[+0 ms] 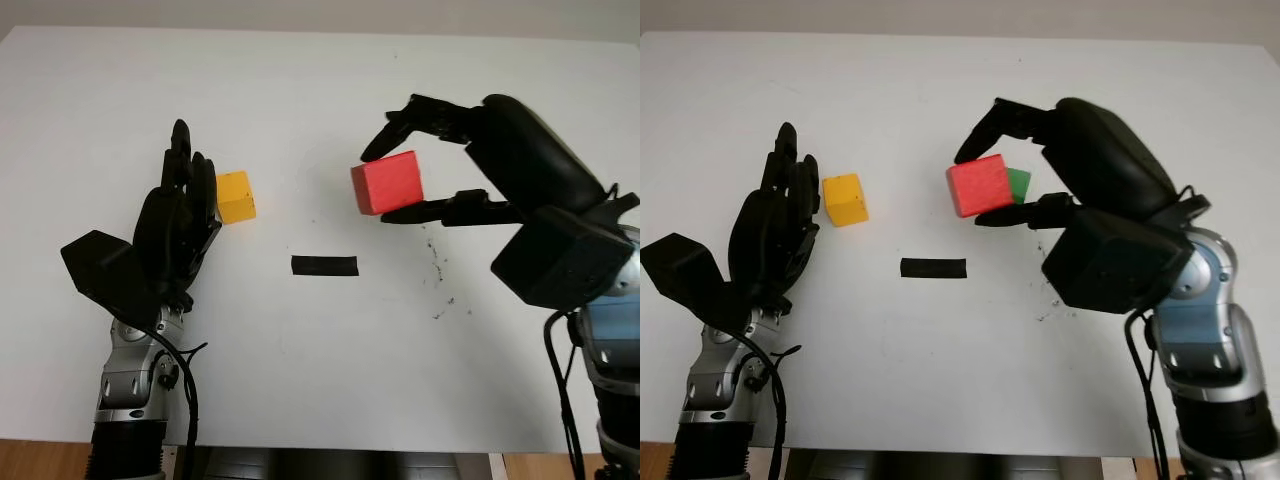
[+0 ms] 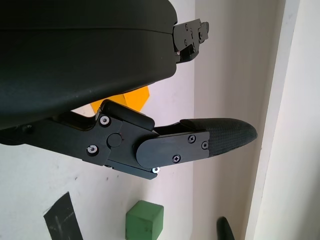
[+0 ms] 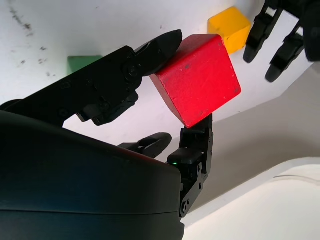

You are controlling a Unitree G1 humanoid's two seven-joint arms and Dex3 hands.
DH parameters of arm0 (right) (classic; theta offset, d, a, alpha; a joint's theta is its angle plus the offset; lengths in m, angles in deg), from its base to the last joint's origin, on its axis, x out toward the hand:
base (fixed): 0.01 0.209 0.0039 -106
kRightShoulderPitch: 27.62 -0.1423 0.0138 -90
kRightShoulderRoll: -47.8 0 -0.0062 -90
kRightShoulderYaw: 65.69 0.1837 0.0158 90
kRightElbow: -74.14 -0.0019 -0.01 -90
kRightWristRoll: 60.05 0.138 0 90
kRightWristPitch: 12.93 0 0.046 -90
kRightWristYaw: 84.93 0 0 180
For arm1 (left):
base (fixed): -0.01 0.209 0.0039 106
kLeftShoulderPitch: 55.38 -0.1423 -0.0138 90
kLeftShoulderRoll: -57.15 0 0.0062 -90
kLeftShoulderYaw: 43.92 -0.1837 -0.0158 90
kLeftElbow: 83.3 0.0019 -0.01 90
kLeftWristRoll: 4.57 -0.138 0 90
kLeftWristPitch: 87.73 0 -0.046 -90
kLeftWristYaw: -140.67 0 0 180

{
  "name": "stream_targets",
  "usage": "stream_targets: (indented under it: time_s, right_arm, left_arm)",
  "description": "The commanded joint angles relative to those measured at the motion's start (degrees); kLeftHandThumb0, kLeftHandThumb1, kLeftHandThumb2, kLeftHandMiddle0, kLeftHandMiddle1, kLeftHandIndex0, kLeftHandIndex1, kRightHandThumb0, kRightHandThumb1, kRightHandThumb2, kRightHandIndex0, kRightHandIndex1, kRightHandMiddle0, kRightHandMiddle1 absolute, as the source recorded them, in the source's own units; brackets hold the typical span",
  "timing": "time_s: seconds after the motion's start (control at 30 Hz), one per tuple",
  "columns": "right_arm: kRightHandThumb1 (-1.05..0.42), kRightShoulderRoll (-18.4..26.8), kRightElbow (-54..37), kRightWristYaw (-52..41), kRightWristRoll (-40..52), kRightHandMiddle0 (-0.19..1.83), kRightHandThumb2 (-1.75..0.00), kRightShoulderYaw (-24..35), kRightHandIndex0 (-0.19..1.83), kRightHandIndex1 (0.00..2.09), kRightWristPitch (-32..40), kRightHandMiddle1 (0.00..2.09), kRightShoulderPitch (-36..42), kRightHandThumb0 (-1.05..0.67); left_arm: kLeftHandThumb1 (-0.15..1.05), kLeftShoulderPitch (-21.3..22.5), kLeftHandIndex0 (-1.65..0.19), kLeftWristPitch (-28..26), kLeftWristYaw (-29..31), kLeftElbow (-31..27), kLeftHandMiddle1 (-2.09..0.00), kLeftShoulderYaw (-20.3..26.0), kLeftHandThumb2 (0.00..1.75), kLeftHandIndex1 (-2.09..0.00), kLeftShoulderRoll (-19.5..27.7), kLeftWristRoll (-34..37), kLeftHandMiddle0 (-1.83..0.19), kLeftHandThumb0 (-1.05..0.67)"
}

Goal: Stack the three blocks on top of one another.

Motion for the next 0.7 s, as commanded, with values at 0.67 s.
stream_targets:
  time_s: [0.67]
  right_arm:
    - [-0.89,-1.5,21.9,-6.5,0.3,0.47,-0.05,-7.8,0.27,0.03,-6.0,1.49,-7.9,-0.42]
  left_arm:
    - [1.05,-0.8,0.19,0.4,-0.2,-0.8,-0.05,-0.4,0.55,-0.05,-0.5,-0.6,0.19,-0.8]
